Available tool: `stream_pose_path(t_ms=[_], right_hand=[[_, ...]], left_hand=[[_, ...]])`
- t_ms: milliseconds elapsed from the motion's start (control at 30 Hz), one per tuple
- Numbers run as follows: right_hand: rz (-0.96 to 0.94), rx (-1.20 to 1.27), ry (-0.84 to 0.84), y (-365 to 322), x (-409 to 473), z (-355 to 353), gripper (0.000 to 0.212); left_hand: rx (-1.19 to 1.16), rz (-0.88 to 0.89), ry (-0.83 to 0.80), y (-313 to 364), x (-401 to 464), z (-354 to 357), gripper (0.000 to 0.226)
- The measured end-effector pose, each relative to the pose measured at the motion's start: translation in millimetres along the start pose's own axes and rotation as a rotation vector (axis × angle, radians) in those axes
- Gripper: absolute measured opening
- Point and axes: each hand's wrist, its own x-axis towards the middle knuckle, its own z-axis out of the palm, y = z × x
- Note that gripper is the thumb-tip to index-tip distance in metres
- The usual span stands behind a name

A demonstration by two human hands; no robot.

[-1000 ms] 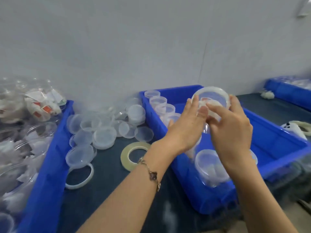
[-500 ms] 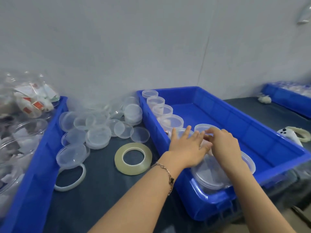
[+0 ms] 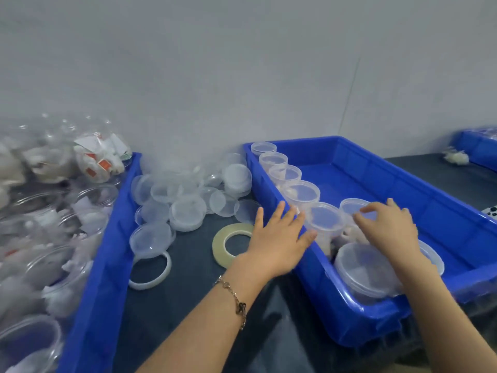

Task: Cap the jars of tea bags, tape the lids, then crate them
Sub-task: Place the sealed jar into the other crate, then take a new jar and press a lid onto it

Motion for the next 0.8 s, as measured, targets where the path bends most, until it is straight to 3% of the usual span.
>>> stream_pose_path(t_ms=[100, 167, 267, 367, 600, 800], right_hand=[[-0.087, 0.199, 0.128, -25.6, -6.2, -21.9, 0.035], [-0.219, 0.346, 0.099, -65.1, -18.8, -27.0, 0.030], [-0.468, 0.462, -0.063, -136.7, -51.5, -12.8, 0.023], [-0.636, 0.545, -0.251, -198.6, -89.4, 11.0, 0.024], [-0.925, 0.527, -0.554, -293.6, -163.9, 53.8, 0.027], [-1.045, 0.592, -0.716, -368.6, -218.6, 66.0, 0.034]], left_hand=[[-0.023, -0.151, 0.055, -35.2, -22.3, -20.9, 0.060], [-0.102, -0.286, 0.136, -59.5, -39.0, -38.1, 0.056], [-0.251, -0.484, 0.305, -91.6, -68.1, -65.0, 0.039], [-0.328, -0.664, 0.420, -120.0, -102.7, -88.2, 0.041], [-0.315, -0.773, 0.590, -170.9, -188.2, -121.4, 0.036], [-0.313, -0.923, 0.949, -200.7, -246.2, -134.2, 0.059]])
